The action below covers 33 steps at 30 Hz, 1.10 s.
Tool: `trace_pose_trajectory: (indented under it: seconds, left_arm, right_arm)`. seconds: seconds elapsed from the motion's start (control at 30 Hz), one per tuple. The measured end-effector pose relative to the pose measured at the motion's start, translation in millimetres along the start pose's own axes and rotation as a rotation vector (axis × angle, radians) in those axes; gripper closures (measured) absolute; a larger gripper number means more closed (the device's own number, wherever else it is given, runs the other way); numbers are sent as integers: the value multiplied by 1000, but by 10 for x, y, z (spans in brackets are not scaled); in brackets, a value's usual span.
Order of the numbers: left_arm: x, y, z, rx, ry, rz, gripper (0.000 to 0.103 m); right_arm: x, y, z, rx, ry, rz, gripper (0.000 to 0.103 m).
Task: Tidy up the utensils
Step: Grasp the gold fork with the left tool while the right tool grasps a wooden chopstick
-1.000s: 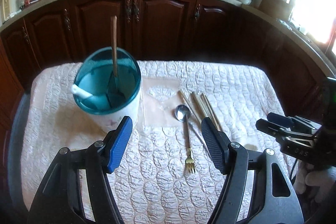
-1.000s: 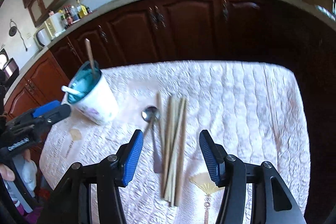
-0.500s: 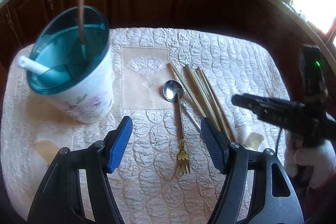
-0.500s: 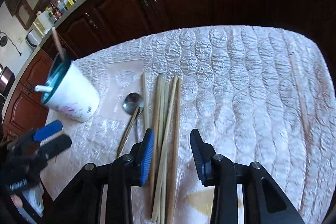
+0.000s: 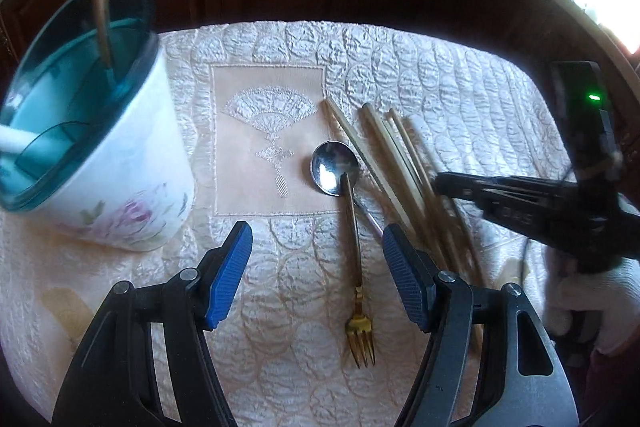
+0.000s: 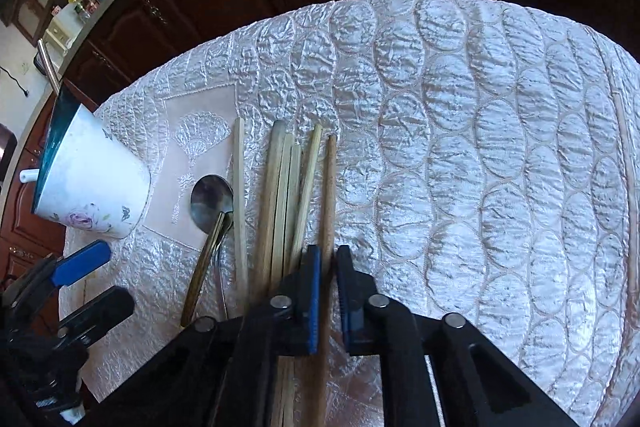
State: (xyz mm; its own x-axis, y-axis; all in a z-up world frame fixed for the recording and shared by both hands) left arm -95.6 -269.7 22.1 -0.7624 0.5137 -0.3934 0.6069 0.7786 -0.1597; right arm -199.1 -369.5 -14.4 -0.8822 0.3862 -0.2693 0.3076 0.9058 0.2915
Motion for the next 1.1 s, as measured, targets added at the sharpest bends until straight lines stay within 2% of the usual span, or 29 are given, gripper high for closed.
trace_pose_trajectory:
  seconds: [0.07,0.2,0.3,0.5,0.77,0.9,0.97,1.1]
  left_arm:
    - [-25,-16,72,3,13,7,36]
    - [-83,-57,254,14,57,17,52]
    - [-135,-96,356,16,75,26,57]
    - [-212,-182,497,-4,109,69,76]
    - [-318,-245,580,1,124,77,82]
    - [-350,-235,606,21,131,63,97]
    - [-347,-197,588,50,134,40,98]
    - [-288,-144,387,84,96,30,98]
  right_arm:
    - [60,-60,-91,12,-12,13,97]
    - [187,-223,-183,-2,-8,52,97]
    - [236,-268,-196,-1,3,44,97]
    - [132,-390,-264,-9,-6,40,95]
    - [-72,-337,-147,-26,17,25,95]
    - [-174,-282,-29,-31,30,29,95]
    - [-211,-249,32,-62,31,32,95]
    - [-234,-149,-15,-56,-7,14,96]
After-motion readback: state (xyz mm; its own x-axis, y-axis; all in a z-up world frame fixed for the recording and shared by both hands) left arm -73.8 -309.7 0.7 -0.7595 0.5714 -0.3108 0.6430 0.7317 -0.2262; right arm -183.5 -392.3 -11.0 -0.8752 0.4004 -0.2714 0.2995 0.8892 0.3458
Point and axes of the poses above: each gripper's, at about its wrist camera, not at the fingertips, and z roughly the way its jaws point, y to its left, x to its underside, the point moved 4 cm from there along z, roughly the way its jaws point, and after that the axes turned 7 degrees about y, right-handed, at the moved point
